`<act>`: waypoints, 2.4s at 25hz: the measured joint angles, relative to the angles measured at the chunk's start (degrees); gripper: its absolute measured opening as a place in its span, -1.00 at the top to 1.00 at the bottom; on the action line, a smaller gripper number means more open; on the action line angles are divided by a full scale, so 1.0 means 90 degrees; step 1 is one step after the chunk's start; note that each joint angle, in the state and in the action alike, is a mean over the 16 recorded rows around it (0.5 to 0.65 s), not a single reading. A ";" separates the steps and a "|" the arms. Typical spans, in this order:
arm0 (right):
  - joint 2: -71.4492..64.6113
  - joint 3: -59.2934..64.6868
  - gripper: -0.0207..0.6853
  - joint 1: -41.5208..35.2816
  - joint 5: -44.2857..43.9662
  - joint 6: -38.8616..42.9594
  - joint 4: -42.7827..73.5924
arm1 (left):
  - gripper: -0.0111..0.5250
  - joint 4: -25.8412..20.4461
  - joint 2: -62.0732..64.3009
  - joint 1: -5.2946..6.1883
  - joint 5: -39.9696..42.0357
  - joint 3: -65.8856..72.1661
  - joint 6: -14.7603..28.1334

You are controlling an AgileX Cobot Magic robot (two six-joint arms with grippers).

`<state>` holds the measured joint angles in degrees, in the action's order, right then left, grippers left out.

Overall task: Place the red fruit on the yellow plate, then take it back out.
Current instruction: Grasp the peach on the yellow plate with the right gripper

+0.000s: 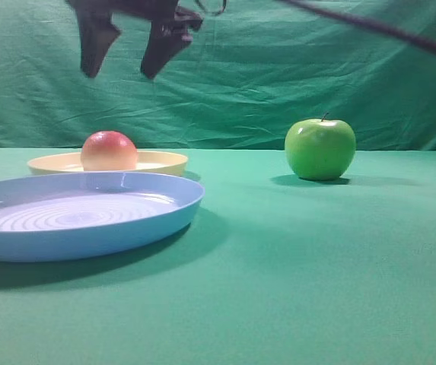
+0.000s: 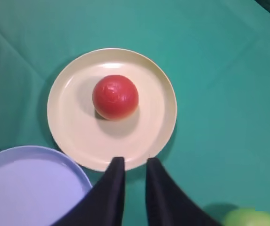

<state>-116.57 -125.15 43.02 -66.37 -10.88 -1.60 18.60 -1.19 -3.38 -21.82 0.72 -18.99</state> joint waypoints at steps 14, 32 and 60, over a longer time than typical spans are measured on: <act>0.2358 0.1100 0.94 -0.0009 -0.0659 0.1066 0.0833 | 0.96 0.0000 0.0000 0.0000 0.0000 0.0000 -0.0002; 0.5454 0.4430 0.94 -0.0022 -0.0429 0.1794 0.1203 | 0.96 0.0000 0.0000 0.0000 0.0000 0.0000 -0.0002; 1.1291 1.1332 0.94 -0.3491 0.4389 0.2227 0.1402 | 0.96 0.0000 0.0000 0.0000 0.0000 0.0000 0.0002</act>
<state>-14.95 -23.16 11.60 -26.87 9.16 11.01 18.60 -1.19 -3.38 -21.82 0.72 -18.98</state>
